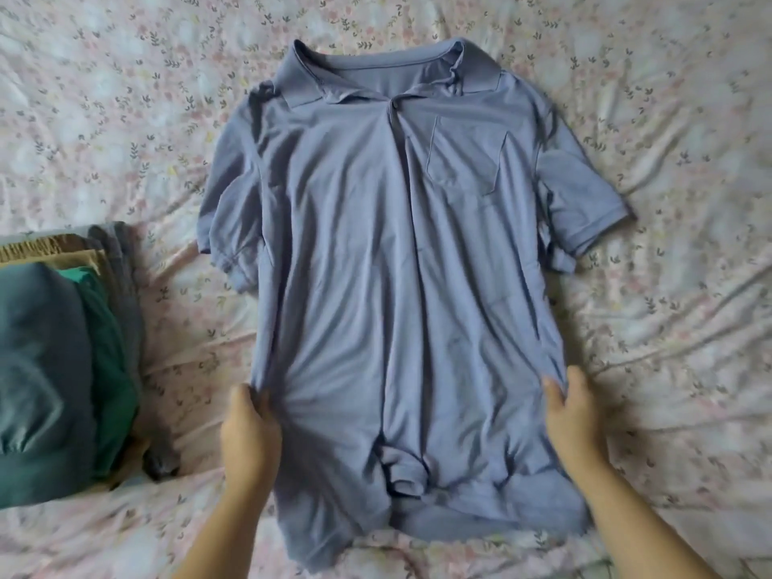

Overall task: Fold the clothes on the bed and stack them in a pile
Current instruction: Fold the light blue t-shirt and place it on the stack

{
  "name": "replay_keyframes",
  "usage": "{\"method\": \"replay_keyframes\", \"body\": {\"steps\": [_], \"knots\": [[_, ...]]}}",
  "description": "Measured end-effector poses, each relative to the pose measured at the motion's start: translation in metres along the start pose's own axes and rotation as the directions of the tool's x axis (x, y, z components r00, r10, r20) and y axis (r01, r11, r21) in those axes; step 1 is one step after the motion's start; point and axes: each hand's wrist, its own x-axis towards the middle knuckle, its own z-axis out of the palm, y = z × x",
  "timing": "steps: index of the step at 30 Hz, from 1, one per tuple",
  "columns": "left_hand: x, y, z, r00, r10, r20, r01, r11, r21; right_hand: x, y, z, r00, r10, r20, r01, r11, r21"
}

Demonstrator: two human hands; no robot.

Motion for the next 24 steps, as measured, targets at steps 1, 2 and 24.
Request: {"method": "replay_keyframes", "body": {"steps": [1, 2, 24], "knots": [[0.003, -0.002, -0.006, 1.000, -0.001, -0.026, 0.000, 1.000, -0.010, 0.005, 0.003, -0.005, 0.999, 0.017, -0.029, -0.017, 1.000, 0.008], [0.005, -0.005, -0.010, 0.999, 0.013, -0.035, -0.013, 1.000, -0.001, 0.009, 0.006, -0.010, 0.999, 0.011, -0.039, -0.010, 1.000, 0.003], [-0.095, -0.086, -0.001, 0.770, 0.582, 0.262, -0.630, 0.757, 0.173, -0.099, 0.053, 0.009, 0.915, -0.358, 0.187, 0.403, 0.842, -0.359]]}}
